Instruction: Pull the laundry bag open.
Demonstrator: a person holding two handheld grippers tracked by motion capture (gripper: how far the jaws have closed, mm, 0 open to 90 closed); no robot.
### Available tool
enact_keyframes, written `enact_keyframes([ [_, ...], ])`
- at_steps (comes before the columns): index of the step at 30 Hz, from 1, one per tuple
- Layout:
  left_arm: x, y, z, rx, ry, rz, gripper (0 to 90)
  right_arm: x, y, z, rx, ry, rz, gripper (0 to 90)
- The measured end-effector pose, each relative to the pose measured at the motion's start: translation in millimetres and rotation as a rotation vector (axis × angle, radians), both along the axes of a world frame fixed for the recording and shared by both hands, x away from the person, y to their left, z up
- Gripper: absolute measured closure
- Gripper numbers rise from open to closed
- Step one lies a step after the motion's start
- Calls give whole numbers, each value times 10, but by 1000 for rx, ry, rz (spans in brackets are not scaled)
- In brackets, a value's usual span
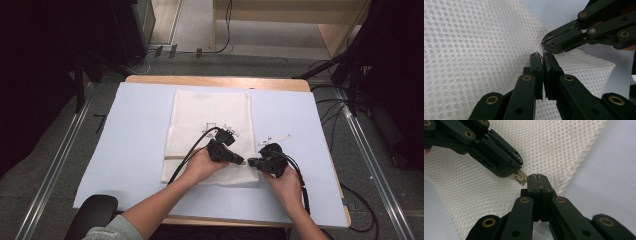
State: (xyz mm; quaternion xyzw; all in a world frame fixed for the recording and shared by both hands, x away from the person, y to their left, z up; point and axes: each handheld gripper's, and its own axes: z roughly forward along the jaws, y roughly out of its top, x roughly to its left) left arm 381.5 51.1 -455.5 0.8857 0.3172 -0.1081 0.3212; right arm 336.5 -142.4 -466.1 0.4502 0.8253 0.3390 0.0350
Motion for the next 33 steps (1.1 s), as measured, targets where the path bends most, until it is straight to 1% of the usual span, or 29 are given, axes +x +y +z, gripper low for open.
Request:
enact_keyframes([
  [2, -3, -9, -18, 6, 6, 4, 875, -1, 2, 0, -1, -3, 1, 900],
  [6, -29, -27, -35, 22, -6, -6, 856, -1, -1, -1, -1, -2, 2, 900],
  [9, -25, -10, -48, 7, 10, -1, 831, 0, -4, -2, 0, 0, 3, 900],
  [10, -32, -8, -54, 4, 7, 3, 834, 1, -4, -2, 0, 0, 3, 900],
  [12, -40, 4, -54, 5, 8, -1, 869, 2, -3, 0, 0, 2, 3, 900],
  [13, -45, 1, -59, 1, 1, 2, 880, 2, 0, 0, -1, 0, 0, 900],
  [15, -48, -5, -51, 7, -1, 4, 887, 1, 6, 1, 0, 0, -4, 900],
  [17, -41, 1, -54, 2, 9, 10, 888, 3, 6, 3, 2, 7, -12, 900],
  [20, -24, 10, -54, 3, 7, 13, 888, 13, 8, -11, 31, 15, -27, 900],
  [21, -19, 12, -56, -1, 12, 12, 889, 16, 10, -12, 32, 13, -23, 900],
  [23, -6, 21, -61, -6, 17, 5, 889, 13, 25, -14, 23, 3, -18, 900],
  [25, 0, 20, -54, -1, 24, 6, 890, 9, 34, -11, 11, 1, -13, 900],
  [26, -2, 14, -46, 11, 16, -2, 890, 8, 34, -12, 13, 6, -19, 900],
  [27, -9, 8, -42, 12, 8, -3, 891, 5, 38, -9, 4, 1, -18, 900],
  [30, -26, -9, -23, 35, -17, -9, 893, -13, 58, -3, -14, -11, -15, 900],
  [33, -27, -7, -18, 31, -10, -2, 893, -20, 60, -4, -19, -15, -18, 900],
])
